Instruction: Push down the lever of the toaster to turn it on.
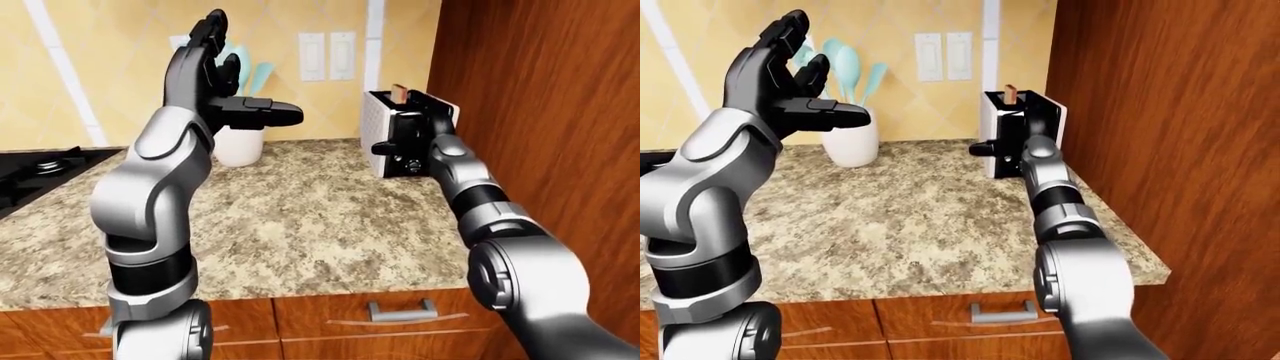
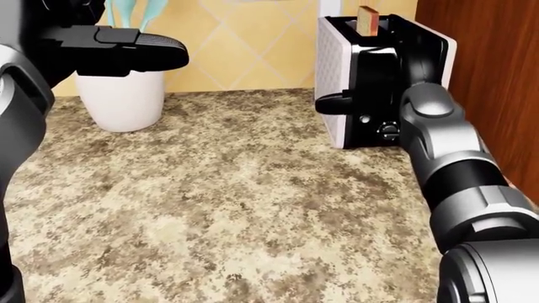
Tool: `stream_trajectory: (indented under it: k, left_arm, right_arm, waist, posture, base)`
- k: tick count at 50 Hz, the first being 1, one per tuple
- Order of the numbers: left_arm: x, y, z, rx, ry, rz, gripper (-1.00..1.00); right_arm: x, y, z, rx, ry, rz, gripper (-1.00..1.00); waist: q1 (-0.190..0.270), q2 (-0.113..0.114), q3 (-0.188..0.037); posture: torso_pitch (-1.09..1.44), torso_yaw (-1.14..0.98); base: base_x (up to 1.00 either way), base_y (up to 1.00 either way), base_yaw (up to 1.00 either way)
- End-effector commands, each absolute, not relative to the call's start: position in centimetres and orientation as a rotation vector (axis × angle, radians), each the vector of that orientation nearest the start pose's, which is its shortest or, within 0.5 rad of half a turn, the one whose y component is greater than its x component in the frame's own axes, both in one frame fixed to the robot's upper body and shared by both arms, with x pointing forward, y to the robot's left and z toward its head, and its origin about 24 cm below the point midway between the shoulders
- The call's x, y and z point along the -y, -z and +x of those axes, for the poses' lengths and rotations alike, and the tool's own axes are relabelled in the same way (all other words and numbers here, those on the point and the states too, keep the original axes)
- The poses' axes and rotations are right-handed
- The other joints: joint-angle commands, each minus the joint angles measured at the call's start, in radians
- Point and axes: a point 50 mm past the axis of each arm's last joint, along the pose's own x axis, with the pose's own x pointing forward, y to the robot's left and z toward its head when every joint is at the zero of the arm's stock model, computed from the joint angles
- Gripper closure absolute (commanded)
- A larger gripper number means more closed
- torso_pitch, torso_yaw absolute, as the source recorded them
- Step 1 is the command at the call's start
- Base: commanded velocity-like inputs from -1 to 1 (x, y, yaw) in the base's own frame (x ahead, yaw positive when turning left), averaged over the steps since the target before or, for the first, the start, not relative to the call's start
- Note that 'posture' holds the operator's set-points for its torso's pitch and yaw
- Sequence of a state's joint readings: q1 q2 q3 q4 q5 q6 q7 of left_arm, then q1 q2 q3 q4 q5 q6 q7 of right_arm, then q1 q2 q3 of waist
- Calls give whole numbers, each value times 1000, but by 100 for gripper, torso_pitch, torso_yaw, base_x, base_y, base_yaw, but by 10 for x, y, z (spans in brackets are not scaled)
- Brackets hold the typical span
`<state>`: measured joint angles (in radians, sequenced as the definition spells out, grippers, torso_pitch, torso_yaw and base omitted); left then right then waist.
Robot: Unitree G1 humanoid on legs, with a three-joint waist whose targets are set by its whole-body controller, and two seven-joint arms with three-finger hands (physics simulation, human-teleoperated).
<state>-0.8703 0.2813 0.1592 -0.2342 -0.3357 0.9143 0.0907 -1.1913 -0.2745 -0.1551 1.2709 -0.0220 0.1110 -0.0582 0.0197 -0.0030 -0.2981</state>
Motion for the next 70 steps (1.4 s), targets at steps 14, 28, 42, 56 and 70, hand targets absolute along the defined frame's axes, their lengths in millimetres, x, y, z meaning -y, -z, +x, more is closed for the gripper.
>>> stream_trajectory:
  k: [14, 28, 42, 56, 70]
  left_arm:
    - [-154, -293, 323, 269, 105, -18, -100]
    - [-154, -295, 323, 272, 106, -20, -100]
    - [-153, -296, 322, 274, 108, -19, -100]
    - [-153, -296, 322, 276, 109, -17, -100]
    - [-152, -296, 322, 276, 110, -17, -100]
  right_arm:
    - [180, -160, 424, -158, 115, -146, -100]
    - [181, -154, 423, -173, 117, -145, -100]
    - [179, -147, 422, -184, 115, -140, -100]
    - [180, -137, 419, -199, 116, -132, -100]
    - [181, -134, 418, -206, 119, -124, -100]
  waist:
    - [0, 1, -8]
    - [0, 0, -9]
    - [0, 0, -9]
    - [-1, 0, -10]
    - [0, -1, -10]
  posture:
    - [-41, 0]
    - [-41, 0]
    - [-41, 0]
    - [-41, 0]
    - [-41, 0]
  base:
    - [0, 0, 0]
    - [0, 0, 0]
    - [0, 0, 0]
    - [0, 0, 0]
    - [0, 0, 0]
